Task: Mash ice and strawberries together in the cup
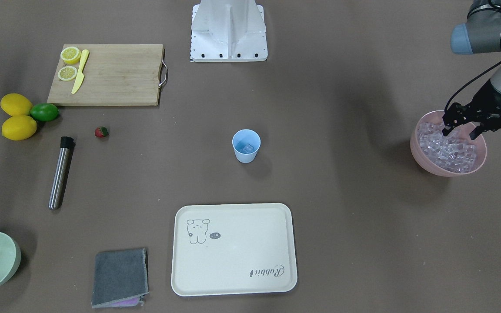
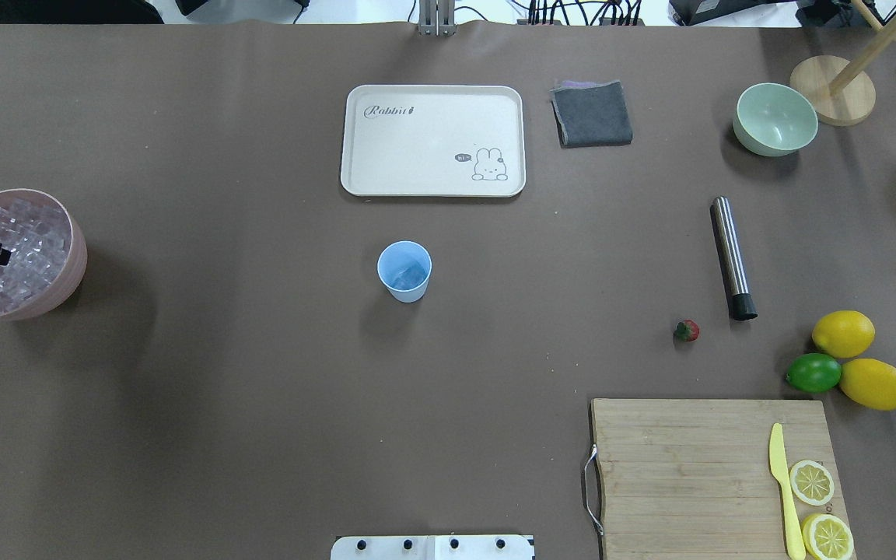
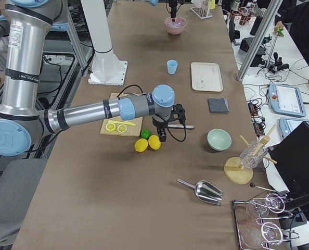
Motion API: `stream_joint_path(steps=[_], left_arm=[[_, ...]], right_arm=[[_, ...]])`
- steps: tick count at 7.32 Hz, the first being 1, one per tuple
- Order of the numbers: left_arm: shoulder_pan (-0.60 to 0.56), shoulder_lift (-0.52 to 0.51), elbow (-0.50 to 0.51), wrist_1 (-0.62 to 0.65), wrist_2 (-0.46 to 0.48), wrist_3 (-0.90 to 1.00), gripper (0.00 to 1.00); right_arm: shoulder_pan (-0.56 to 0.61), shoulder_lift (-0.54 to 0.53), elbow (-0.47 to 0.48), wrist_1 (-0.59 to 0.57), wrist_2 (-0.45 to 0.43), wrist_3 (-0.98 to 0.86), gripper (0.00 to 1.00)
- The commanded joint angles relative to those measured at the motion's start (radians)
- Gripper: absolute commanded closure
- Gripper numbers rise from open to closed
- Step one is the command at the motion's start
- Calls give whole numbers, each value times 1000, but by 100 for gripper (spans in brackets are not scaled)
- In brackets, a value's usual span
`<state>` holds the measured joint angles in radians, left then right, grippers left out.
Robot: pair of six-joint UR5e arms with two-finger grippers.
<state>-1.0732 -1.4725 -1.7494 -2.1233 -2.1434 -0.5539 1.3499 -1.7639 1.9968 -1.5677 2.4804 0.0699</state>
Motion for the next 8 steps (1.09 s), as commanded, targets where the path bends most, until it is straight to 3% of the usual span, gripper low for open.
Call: stream_joint_path(steps=[1,5,8], left_arm=[[47,6,-4,-9,43,35,21],[41,28,-16,-21,34,412,22],[47,41,17,-76,42,517,22]], right_arm=[[0,-3,0,0,0,-2,0],[0,-3,0,0,0,-2,0],[0,-14,2,2,0,-2,0]])
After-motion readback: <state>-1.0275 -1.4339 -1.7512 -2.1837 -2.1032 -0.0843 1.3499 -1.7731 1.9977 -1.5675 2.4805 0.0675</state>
